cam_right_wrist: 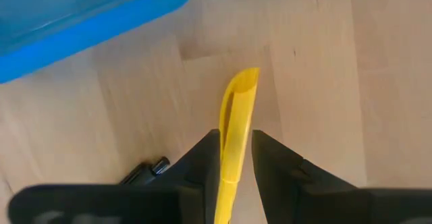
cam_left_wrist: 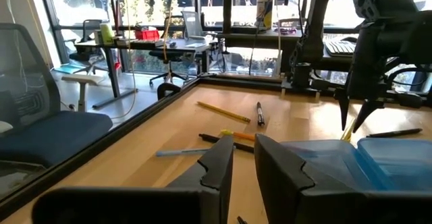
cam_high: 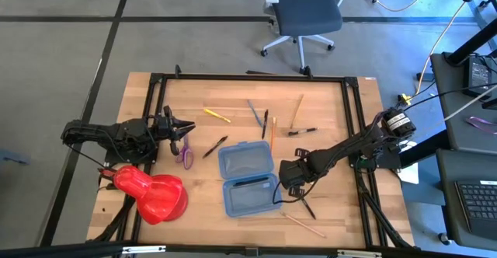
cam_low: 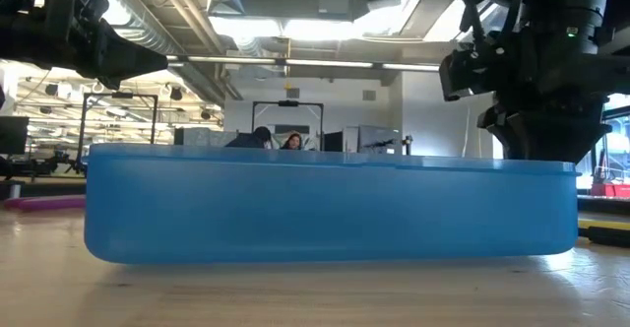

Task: Pick & place school supplies into a supply box
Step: Put the middle right yellow pen into the blue supply box

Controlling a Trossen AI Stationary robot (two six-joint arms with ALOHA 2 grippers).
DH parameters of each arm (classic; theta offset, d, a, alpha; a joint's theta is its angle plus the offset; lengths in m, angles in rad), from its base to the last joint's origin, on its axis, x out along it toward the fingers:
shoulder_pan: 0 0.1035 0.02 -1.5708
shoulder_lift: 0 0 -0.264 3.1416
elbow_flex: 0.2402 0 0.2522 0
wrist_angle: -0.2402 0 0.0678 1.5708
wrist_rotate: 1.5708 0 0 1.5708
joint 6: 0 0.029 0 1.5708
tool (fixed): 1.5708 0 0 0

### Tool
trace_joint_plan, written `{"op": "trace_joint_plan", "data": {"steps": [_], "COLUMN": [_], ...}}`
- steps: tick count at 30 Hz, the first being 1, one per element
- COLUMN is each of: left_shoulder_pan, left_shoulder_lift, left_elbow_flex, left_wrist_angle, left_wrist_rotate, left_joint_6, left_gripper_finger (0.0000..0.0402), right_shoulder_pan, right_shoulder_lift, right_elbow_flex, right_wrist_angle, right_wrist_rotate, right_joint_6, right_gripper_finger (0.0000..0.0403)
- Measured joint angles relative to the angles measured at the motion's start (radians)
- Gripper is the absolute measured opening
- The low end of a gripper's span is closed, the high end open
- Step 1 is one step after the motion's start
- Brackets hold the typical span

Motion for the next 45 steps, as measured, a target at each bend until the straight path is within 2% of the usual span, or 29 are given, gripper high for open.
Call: {"op": "trace_joint_plan", "data": {"steps": [6,10,15,20,31,36,45], "left_shoulder_pan": [0.000,0.000,0.000,0.000,0.000,0.000,0.000], "left_shoulder_lift": [0.000,0.000,0.000,0.000,0.000,0.000,0.000], "left_elbow_flex": [0.000,0.000,0.000,0.000,0.000,0.000,0.000], "left_wrist_angle": [0.000,0.000,0.000,0.000,0.000,0.000,0.000], "left_wrist_rotate": [0.001,0.002,0.002,0.002,0.002,0.002,0.002], "left_joint_6": [0.000,-0.002,-0.001,-0.001,0.000,-0.001,-0.002], "left_gripper_finger": [0.0053,0.0052,0.0057,0.0054,0.0053,0.0056,0.0050], "right_shoulder_pan": [0.000,0.000,0.000,0.000,0.000,0.000,0.001], "right_shoulder_lift": [0.000,0.000,0.000,0.001,-0.005,-0.004,-0.002], "right_elbow_flex": [0.000,0.000,0.000,0.000,-0.123,-0.132,-0.132], "right_wrist_angle": [0.001,0.006,0.006,0.009,0.157,0.157,0.162], "right_wrist_rotate": [0.013,0.025,0.137,0.099,0.063,0.064,0.059], "right_joint_6": [0.019,0.022,0.028,0.027,0.085,0.099,0.049], "right_gripper_finger": [0.0097,0.0130,0.0172,0.0187,0.0188,0.0184,0.0110]}}
